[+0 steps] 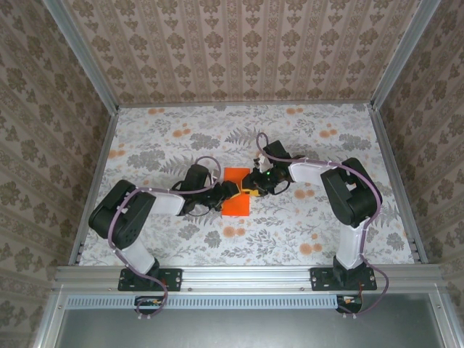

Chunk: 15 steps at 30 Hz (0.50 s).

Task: Fold a paper plane with a square sheet of paper (pick it up from the middle)
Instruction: Fold the triangle a second time at the center of the table.

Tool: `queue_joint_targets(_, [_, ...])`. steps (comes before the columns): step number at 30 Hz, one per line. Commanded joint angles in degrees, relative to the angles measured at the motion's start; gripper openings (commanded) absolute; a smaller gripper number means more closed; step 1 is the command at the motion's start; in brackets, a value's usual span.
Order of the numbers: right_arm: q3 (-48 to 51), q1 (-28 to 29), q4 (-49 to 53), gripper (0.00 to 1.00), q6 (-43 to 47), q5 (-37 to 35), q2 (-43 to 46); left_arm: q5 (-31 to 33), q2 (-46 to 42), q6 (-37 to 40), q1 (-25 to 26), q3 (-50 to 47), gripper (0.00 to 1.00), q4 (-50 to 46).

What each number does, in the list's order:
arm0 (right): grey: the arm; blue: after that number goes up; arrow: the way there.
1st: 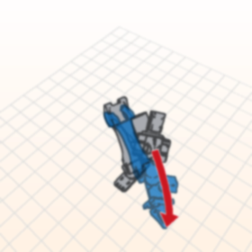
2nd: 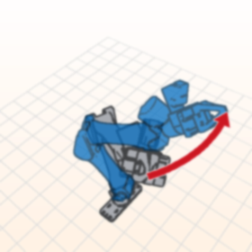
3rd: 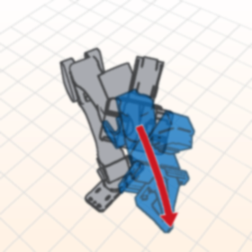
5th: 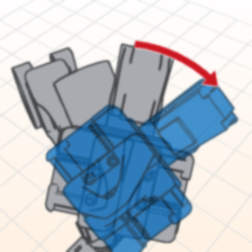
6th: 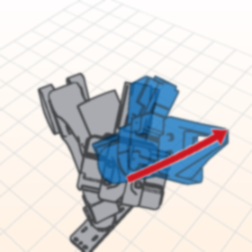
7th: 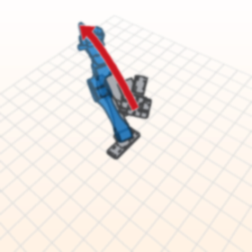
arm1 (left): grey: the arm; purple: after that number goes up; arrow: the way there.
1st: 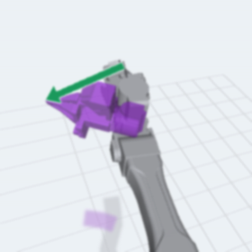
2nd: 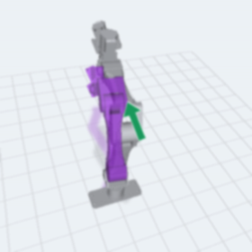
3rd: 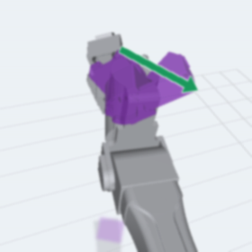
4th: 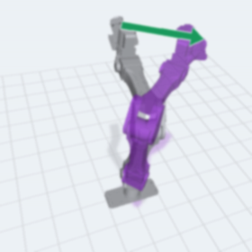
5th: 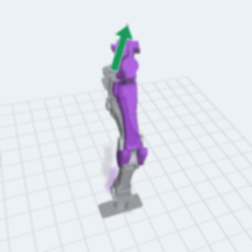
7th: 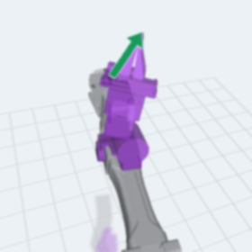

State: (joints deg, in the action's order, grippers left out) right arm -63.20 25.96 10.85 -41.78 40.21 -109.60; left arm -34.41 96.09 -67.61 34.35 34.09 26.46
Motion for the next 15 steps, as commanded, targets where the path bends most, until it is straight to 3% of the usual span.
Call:
queue_joint_targets(1, [0.99,-0.46,0.17,0.32,0.32,-1.61,1.13,-1.27,1.00,-1.51,-0.42,0.54,0.61,2.77])
queue_joint_targets(7, [2.93,-0.99,-1.40,0.35,0.86,-2.24,3.26,-1.27,1.18,-2.06,-0.42,0.44,0.61,3.12])
queue_joint_targets(15, [-2.33,0.59,0.82,0.25,1.70,-1.57,-1.17,-0.50,-1.49,-2.07,-0.42,-2.21,0.60,2.29])
